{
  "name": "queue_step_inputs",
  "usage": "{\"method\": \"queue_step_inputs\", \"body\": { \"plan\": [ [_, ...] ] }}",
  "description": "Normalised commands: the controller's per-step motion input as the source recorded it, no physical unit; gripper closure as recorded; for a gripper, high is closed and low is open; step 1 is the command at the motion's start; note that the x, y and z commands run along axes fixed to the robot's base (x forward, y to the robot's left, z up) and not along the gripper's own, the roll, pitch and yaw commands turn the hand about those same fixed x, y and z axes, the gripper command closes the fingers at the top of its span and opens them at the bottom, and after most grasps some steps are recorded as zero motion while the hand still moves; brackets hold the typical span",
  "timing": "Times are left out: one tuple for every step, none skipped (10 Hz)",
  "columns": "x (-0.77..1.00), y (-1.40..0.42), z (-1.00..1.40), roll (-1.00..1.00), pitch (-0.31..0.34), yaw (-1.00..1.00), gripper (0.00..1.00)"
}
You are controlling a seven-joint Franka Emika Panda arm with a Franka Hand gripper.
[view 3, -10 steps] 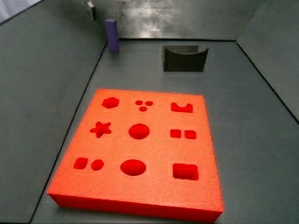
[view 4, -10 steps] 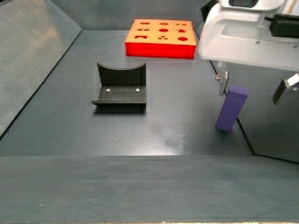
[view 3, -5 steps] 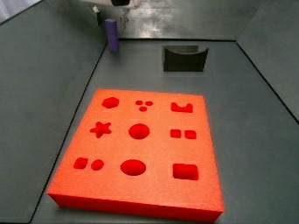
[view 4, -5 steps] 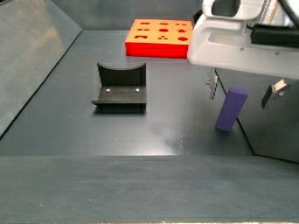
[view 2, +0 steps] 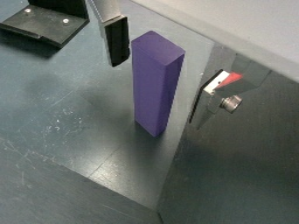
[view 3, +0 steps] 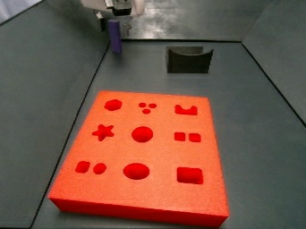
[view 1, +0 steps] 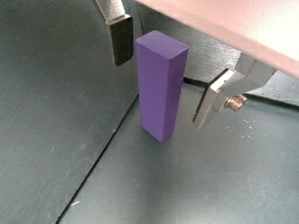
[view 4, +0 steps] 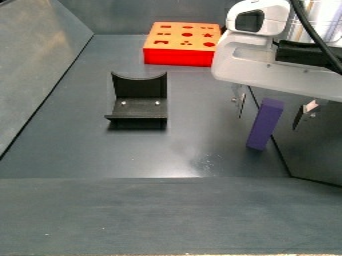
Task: Pick up the rectangle object. Move up. Move to above the board. Insert the rectangle object.
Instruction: Pick up the rectangle object, then move up.
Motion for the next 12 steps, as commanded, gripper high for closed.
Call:
{"method": "queue_step_inputs", "body": {
  "plan": [
    [0.00, 0.00, 0.00, 0.00, 0.000, 0.00, 1.00],
    [0.00, 0.00, 0.00, 0.00, 0.000, 0.00, 1.00],
    [0.00, 0.00, 0.00, 0.00, 0.000, 0.00, 1.00],
    [0.00, 0.00, 0.00, 0.00, 0.000, 0.00, 1.00],
    [0.00, 0.00, 0.00, 0.00, 0.000, 0.00, 1.00],
    [0.00, 0.00, 0.00, 0.00, 0.000, 0.00, 1.00],
    [0.00, 0.00, 0.00, 0.00, 0.000, 0.00, 1.00],
    [0.00, 0.00, 0.00, 0.00, 0.000, 0.00, 1.00],
    [0.00, 0.00, 0.00, 0.00, 0.000, 0.00, 1.00],
    [0.00, 0.00, 0.00, 0.00, 0.000, 0.00, 1.00],
    [0.00, 0.00, 0.00, 0.00, 0.000, 0.00, 1.00],
    [0.00, 0.00, 0.83, 0.00, 0.000, 0.00, 1.00]
  ]
}}
